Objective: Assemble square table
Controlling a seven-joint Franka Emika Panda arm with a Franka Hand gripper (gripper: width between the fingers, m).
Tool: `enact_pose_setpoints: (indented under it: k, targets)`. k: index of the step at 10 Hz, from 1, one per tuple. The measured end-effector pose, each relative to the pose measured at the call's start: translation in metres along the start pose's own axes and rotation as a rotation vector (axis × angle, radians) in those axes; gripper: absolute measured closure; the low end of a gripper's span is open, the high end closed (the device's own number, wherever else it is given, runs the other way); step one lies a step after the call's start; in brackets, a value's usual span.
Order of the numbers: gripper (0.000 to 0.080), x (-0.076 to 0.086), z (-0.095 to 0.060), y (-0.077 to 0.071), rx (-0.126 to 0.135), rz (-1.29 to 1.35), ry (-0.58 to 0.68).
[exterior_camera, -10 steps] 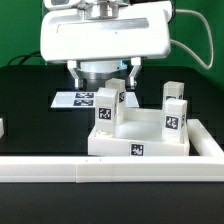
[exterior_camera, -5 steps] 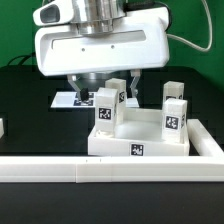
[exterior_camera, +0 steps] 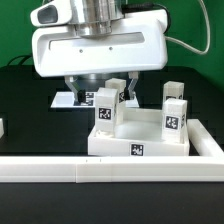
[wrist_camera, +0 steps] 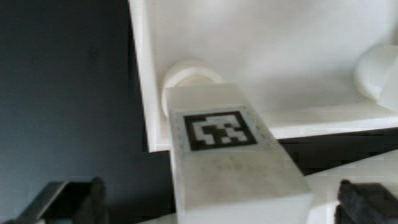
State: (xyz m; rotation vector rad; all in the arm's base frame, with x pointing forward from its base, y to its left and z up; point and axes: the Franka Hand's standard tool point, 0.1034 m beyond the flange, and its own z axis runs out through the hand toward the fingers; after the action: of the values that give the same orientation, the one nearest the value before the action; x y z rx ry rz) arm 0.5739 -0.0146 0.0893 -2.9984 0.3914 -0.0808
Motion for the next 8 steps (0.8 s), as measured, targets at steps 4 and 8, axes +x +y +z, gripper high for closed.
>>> enact_pose_setpoints:
  k: [4, 8]
  targets:
    - [0.0151, 0.007, 0.009, 0.011, -0.101, -0.109, -0.045]
    - [0.0151, 0.007, 0.009, 0.007, -0.098, -0.077, -0.041]
